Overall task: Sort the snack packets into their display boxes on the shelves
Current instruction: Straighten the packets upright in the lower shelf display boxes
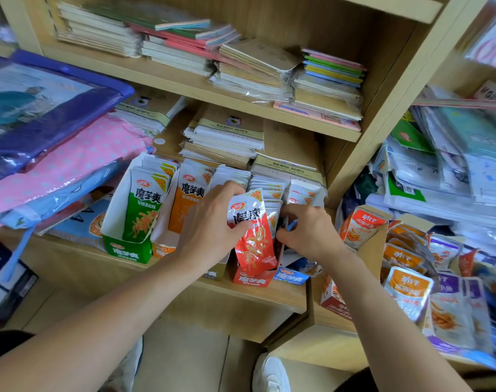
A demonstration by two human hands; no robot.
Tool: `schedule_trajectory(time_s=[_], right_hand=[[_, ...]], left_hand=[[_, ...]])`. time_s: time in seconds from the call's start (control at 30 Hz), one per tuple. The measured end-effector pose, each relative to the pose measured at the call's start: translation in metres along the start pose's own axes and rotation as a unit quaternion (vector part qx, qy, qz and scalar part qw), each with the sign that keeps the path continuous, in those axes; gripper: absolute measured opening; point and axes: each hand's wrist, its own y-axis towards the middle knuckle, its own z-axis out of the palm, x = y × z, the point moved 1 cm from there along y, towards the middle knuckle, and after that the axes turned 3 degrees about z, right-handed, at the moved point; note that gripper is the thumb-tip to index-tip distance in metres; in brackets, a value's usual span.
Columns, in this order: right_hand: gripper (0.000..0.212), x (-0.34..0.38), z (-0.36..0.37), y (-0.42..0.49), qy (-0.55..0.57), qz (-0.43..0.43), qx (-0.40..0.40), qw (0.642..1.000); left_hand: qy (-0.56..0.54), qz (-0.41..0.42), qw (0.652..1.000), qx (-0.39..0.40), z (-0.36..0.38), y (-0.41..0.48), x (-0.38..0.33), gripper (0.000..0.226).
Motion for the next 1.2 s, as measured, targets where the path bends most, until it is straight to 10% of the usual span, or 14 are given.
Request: schedule_trajectory(time_s=[0.73,1.2], right_hand=[[0.043,0.001,-0.013,-0.033,0.175,0.008,-0.133,0.976],[0.065,-0.023,-0.05,-0.042,0.504,-0.004,-0.362,0.784]], left_hand=[[-0.008,0.017,1.0,0.007,0.004,0.004,-0.003,0.046],[-0.083,0.146,0.984,-0.062,0.003,0.005,-0.015,0.032]])
